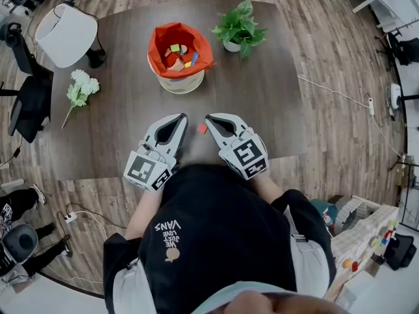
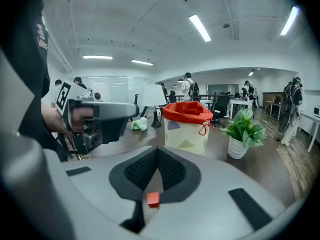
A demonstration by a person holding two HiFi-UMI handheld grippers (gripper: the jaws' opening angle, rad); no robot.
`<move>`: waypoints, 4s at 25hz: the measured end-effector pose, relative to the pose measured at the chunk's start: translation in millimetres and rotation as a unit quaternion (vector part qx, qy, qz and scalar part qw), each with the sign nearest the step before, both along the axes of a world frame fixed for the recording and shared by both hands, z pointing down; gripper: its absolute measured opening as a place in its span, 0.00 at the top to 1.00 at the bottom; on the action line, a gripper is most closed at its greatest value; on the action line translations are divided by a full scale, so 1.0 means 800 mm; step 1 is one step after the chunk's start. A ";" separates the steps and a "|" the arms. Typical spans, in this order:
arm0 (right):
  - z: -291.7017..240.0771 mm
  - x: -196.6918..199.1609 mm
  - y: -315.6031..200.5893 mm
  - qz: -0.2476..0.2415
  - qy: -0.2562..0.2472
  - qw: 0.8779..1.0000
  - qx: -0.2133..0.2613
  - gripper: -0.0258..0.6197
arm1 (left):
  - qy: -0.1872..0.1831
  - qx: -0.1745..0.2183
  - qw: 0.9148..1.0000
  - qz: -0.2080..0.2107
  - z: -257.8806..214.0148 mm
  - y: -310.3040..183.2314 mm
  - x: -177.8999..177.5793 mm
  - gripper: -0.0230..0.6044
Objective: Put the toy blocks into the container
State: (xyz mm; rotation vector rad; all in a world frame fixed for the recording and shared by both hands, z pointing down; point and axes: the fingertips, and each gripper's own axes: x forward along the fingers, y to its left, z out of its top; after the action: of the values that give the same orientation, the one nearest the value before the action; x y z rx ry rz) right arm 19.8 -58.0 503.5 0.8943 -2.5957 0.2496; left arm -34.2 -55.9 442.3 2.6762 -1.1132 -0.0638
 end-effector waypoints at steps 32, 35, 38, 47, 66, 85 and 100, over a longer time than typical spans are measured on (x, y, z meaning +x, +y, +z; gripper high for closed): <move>0.189 -0.025 0.032 -0.080 0.130 0.979 -0.134 0.61 | -0.003 -0.002 1.000 -0.026 0.001 0.012 -0.013 0.95; 0.200 -0.027 0.031 -0.086 0.140 0.976 -0.141 0.61 | -0.004 -0.001 1.000 -0.028 0.000 0.011 -0.014 0.95; 0.206 -0.027 0.030 -0.089 0.149 0.974 -0.146 0.61 | -0.004 -0.001 1.000 -0.031 -0.001 0.009 -0.016 0.95; 0.220 -0.026 0.030 -0.101 0.178 0.968 -0.147 0.61 | -0.004 0.001 1.000 -0.029 -0.004 0.006 -0.013 0.95; 0.226 -0.022 0.030 -0.112 0.198 0.963 -0.144 0.72 | -0.005 0.003 0.999 -0.034 -0.006 0.001 -0.018 0.95; 0.043 -0.034 -0.019 -0.048 0.037 0.998 -0.026 0.72 | 0.004 0.014 0.999 -0.044 -0.010 -0.009 -0.031 0.95; -0.076 -0.042 -0.030 -0.052 -0.025 0.997 0.050 0.72 | 0.011 0.017 0.999 -0.048 -0.019 -0.014 -0.033 0.95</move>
State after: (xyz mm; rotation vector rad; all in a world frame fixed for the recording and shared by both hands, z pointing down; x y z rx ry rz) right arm -13.9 -81.8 442.5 0.7934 -2.7123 0.1167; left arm -60.8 -66.9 427.5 2.6436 -1.2445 -0.1299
